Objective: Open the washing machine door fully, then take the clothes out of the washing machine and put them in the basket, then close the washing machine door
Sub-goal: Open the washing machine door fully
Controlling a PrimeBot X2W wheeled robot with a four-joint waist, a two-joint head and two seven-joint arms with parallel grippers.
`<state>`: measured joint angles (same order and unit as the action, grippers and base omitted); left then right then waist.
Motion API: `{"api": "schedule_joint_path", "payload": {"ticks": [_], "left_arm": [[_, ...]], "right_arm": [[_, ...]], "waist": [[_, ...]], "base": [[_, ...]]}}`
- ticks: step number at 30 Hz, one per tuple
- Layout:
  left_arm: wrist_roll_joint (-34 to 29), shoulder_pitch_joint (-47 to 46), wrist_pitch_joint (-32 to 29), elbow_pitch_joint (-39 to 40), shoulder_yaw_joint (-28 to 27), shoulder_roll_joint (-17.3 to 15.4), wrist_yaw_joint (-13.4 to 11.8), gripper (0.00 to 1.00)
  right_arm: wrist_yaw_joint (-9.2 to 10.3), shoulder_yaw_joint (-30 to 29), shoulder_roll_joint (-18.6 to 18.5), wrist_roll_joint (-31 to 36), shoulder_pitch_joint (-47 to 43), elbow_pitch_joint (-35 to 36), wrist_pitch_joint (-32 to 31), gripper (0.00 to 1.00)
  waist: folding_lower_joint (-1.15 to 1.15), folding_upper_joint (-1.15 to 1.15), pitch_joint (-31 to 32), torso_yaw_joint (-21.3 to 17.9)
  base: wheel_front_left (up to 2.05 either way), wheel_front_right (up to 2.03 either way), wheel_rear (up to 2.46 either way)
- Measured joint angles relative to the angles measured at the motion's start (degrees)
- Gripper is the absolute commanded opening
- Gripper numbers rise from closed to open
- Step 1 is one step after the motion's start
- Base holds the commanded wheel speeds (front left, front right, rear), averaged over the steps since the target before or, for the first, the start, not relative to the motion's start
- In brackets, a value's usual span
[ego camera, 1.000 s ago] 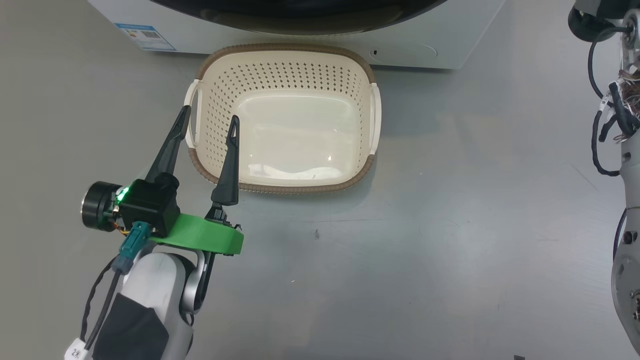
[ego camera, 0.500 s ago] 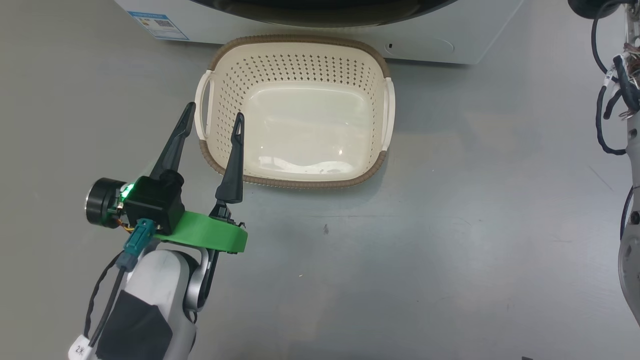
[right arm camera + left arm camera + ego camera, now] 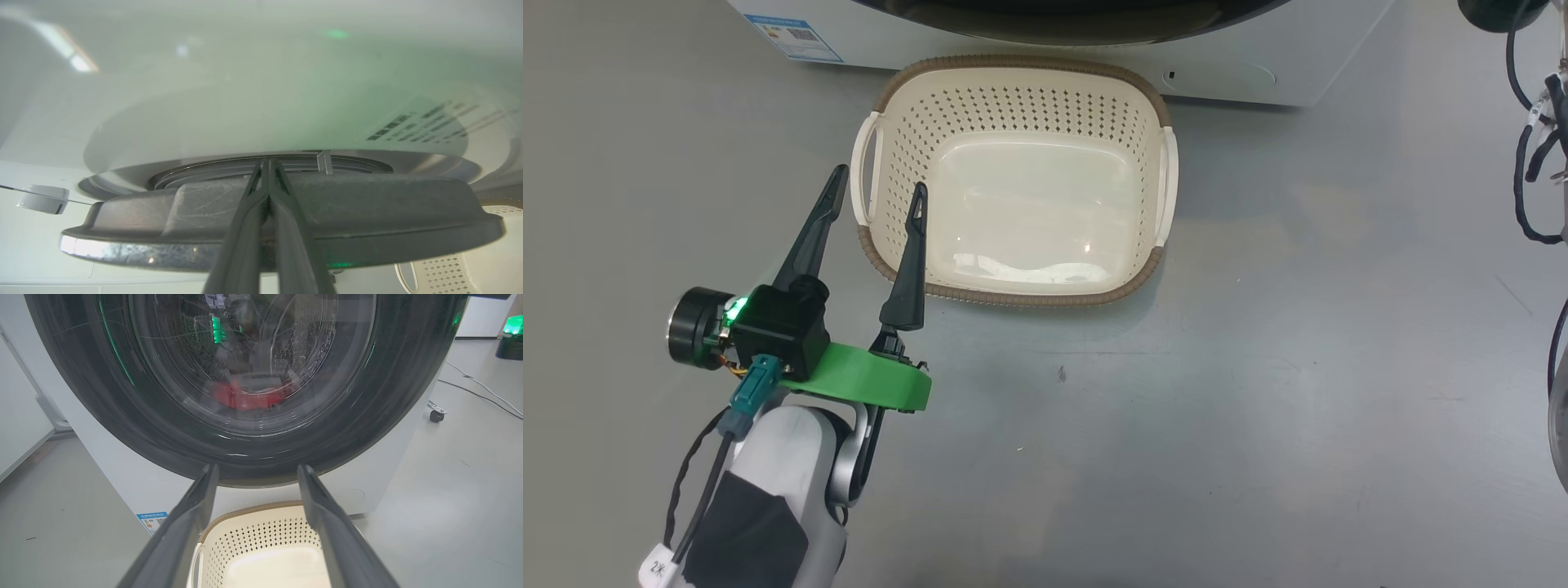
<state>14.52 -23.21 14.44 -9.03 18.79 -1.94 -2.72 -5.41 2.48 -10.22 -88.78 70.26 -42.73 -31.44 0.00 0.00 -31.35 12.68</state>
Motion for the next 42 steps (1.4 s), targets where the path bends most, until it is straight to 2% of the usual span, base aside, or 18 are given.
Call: {"api": "schedule_joint_path", "payload": {"ticks": [19, 42], "left_arm": [[0.0, -0.32, 0.0, -0.73, -0.12, 0.05, -0.01, 1.0], [-0.03, -0.23, 0.0, -2.42, -0.88, 0.08, -0.01, 1.0]], "right_arm": [[-1.01, 0.23, -0.4, -2.48, -0.09, -2.33, -5.78, 0.0], [-1.57, 1.62, 2.44, -4.07, -6.61, -2.14, -11.02, 0.0]], "waist": [[0.0, 0.0, 0.76, -1.01], [0.0, 0.0, 4.43, -3.78]], "base": [[0.0, 0.0, 0.0], [0.0, 0.0, 0.0]]}}
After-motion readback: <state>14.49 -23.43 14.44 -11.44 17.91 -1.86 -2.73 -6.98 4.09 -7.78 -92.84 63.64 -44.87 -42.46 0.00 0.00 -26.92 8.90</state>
